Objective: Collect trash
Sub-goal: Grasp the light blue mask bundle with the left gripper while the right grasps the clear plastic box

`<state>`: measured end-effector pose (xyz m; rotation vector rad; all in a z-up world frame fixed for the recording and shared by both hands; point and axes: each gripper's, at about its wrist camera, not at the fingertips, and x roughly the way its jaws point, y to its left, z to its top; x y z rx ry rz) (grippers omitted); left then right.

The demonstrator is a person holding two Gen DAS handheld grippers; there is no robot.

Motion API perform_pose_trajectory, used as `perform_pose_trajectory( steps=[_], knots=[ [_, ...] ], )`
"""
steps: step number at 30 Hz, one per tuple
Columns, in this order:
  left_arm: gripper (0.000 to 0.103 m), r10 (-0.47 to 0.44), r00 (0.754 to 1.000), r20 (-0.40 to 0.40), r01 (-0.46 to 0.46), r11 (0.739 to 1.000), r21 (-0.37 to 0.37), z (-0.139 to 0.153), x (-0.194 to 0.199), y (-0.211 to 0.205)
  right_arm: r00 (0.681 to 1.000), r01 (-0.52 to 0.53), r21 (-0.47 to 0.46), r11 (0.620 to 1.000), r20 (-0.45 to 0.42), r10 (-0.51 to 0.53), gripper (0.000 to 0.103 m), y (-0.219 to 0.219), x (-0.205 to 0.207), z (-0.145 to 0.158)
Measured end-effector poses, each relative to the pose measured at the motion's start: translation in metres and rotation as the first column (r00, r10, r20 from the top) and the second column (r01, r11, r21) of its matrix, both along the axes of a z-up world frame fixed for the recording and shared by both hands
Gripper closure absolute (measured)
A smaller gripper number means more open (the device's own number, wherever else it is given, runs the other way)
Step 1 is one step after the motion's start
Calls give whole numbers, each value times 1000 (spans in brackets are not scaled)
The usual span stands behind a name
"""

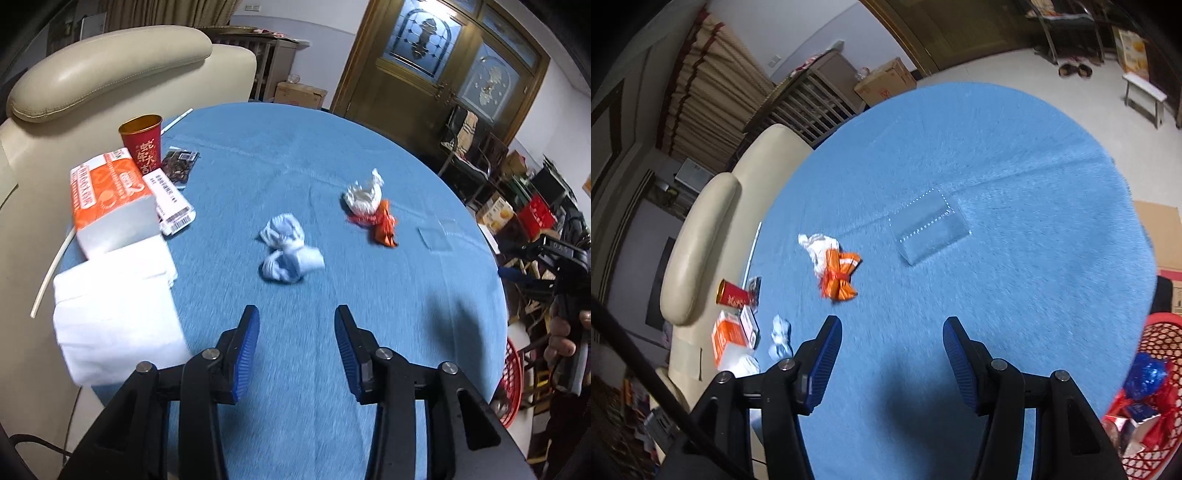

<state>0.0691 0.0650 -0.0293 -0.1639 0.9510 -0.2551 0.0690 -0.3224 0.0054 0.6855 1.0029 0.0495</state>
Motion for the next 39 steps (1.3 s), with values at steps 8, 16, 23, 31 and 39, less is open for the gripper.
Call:
perform_pose_trajectory(
  steps=[8, 16, 23, 31, 39],
  knots=[
    [47, 21, 1000, -18, -20, 1000, 22, -11, 53, -30, 992, 110, 108, 988, -76, -102, 39, -21, 50, -18],
    [47, 73, 996, -53, -68, 994, 90, -34, 89, -40, 959, 240, 175, 955, -194, -206, 37, -32, 96, -52],
    [47, 80, 993, -84, -72, 992, 102, -47, 102, -39, 925, 308, 83, 948, -259, -278, 37, -22, 129, -62],
    [48, 78, 989, -124, -70, 995, 70, -62, 106, -36, 913, 250, -134, 959, -298, -279, 37, 3, 162, -59],
    [65, 102, 985, -139, -109, 993, -37, -69, 106, -18, 953, 154, -219, 963, -223, -204, 42, 26, 160, -51]
  ],
)
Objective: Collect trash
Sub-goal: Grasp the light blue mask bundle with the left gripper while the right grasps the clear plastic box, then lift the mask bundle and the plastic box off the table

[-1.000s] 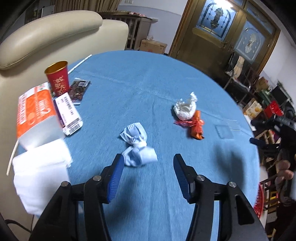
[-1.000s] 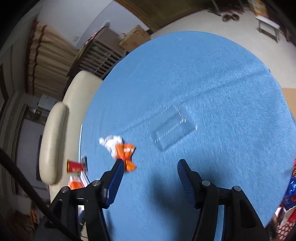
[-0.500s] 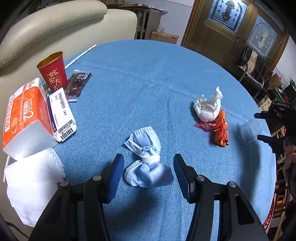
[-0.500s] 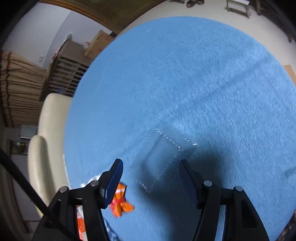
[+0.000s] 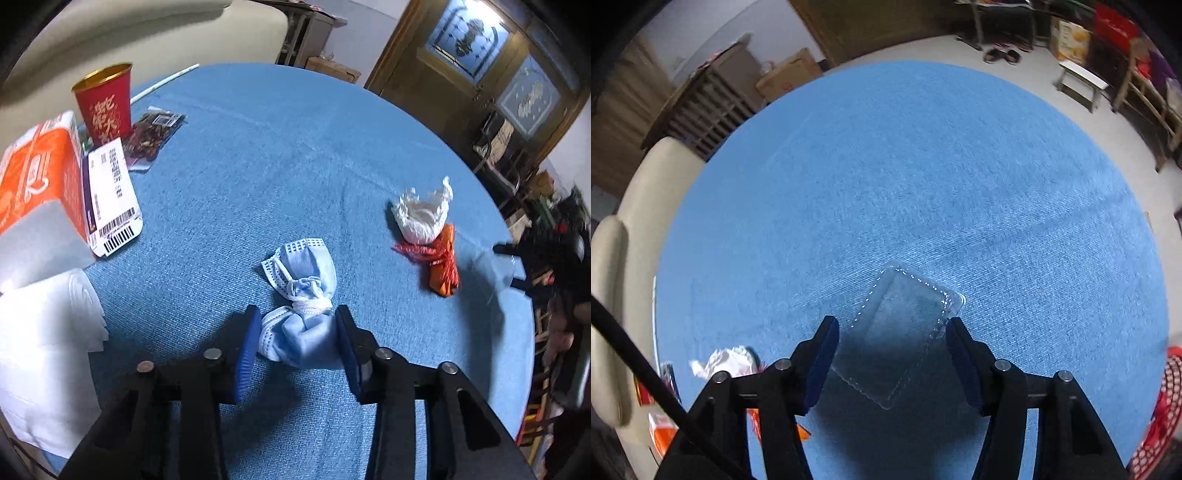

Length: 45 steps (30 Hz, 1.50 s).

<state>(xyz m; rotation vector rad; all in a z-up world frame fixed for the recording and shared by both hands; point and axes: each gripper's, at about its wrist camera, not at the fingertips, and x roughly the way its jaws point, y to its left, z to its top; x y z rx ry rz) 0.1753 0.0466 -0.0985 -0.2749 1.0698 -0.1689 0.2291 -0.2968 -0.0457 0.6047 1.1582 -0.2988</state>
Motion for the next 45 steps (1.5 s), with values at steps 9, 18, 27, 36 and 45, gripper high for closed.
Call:
perform_pose_trajectory(
  steps=[9, 18, 27, 36, 45],
  knots=[
    [75, -2, 1000, 8, 3, 999, -35, 7, -19, 10, 984, -125, -22, 992, 123, 127, 43, 7, -61, 24],
    [75, -82, 994, 78, 81, 997, 20, 43, -62, -20, 961, -186, 10, 982, 212, 180, 43, 7, -137, 53],
    [75, -195, 963, 185, 178, 978, 106, 84, -104, -63, 924, -265, -8, 964, 283, 257, 43, 14, -206, 71],
    [75, -244, 940, 239, 220, 968, 125, 112, -135, -82, 904, -274, -3, 962, 340, 259, 43, 8, -257, 81],
    [75, -290, 913, 286, 253, 954, 160, 136, -155, -98, 895, -247, 21, 969, 387, 220, 43, -11, -288, 90]
  ],
)
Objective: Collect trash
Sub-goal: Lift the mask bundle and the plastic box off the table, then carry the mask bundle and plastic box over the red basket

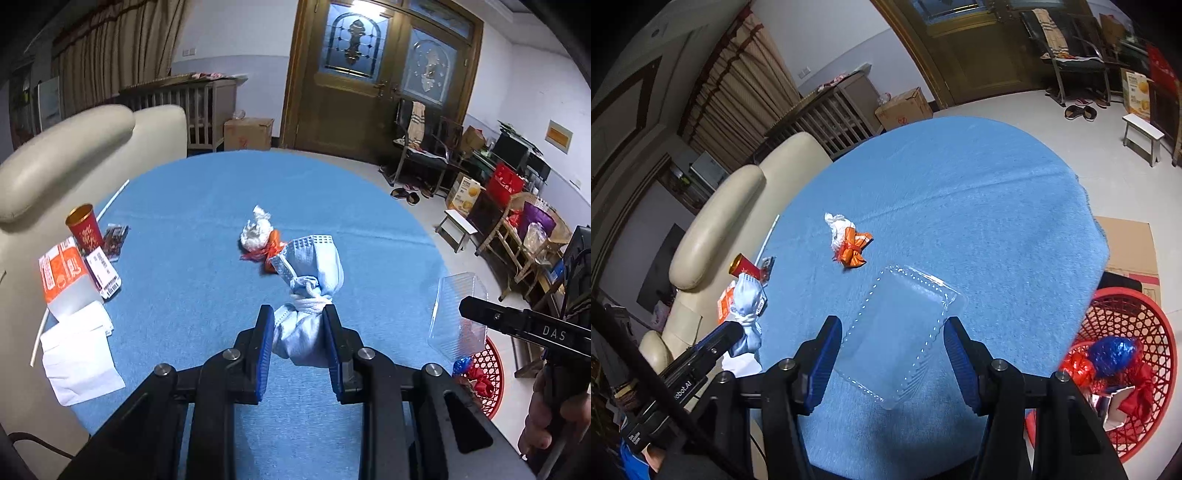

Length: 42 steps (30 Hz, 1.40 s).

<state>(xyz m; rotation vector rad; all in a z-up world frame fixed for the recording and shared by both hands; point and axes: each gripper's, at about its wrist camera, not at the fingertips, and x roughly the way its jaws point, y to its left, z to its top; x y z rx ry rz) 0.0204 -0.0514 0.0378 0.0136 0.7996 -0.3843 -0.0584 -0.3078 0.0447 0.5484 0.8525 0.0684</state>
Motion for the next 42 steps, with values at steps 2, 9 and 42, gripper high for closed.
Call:
perform_pose_trajectory(
  steps=[2, 9, 42],
  knots=[
    [75, -7, 1000, 7, 7, 1000, 1, 4, -3, -3, 1000, 7, 6, 1000, 12, -7, 43, -4, -5, 2],
    [75, -46, 998, 44, 45, 999, 16, 15, -16, -15, 997, 35, 13, 999, 64, -36, 43, -18, -27, 15],
    [75, -189, 976, 109, 181, 980, 81, 36, -56, -67, 978, 107, 32, 994, 178, -111, 43, -59, -78, 38]
  ],
)
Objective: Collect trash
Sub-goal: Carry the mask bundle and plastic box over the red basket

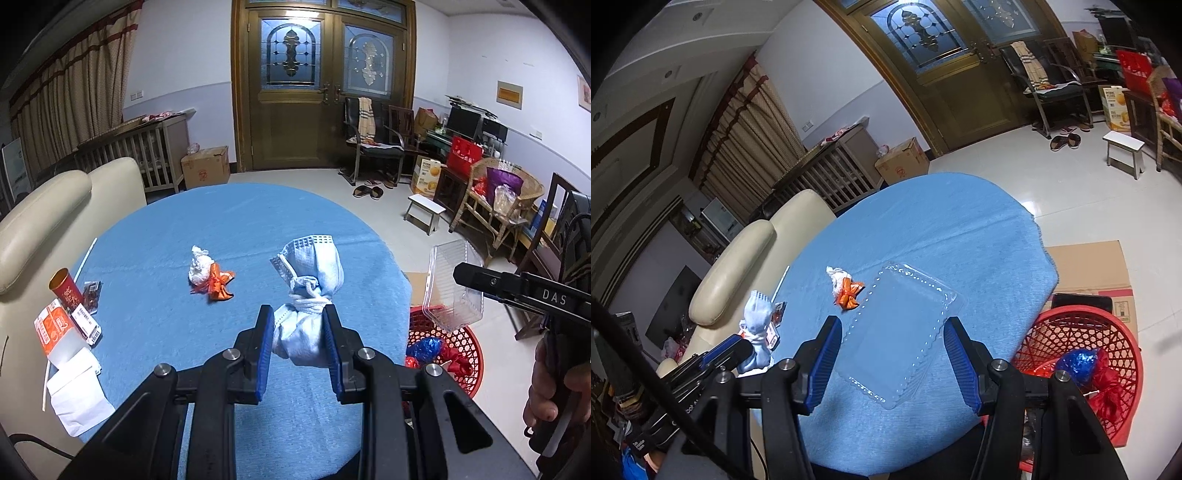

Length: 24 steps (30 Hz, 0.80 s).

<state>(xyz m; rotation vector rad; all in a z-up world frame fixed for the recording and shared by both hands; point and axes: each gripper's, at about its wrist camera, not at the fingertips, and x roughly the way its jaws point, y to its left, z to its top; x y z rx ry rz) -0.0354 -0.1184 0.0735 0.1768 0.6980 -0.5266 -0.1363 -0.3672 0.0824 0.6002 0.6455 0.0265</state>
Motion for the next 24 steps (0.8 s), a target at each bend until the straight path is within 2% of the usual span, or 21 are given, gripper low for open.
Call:
perform_pose_trajectory(
  steps=[24],
  knots=[
    [75, -108, 994, -2, 108, 991, 78, -1, -18, -54, 997, 81, 66, 995, 11, -82, 43, -48, -29, -16]
  ],
)
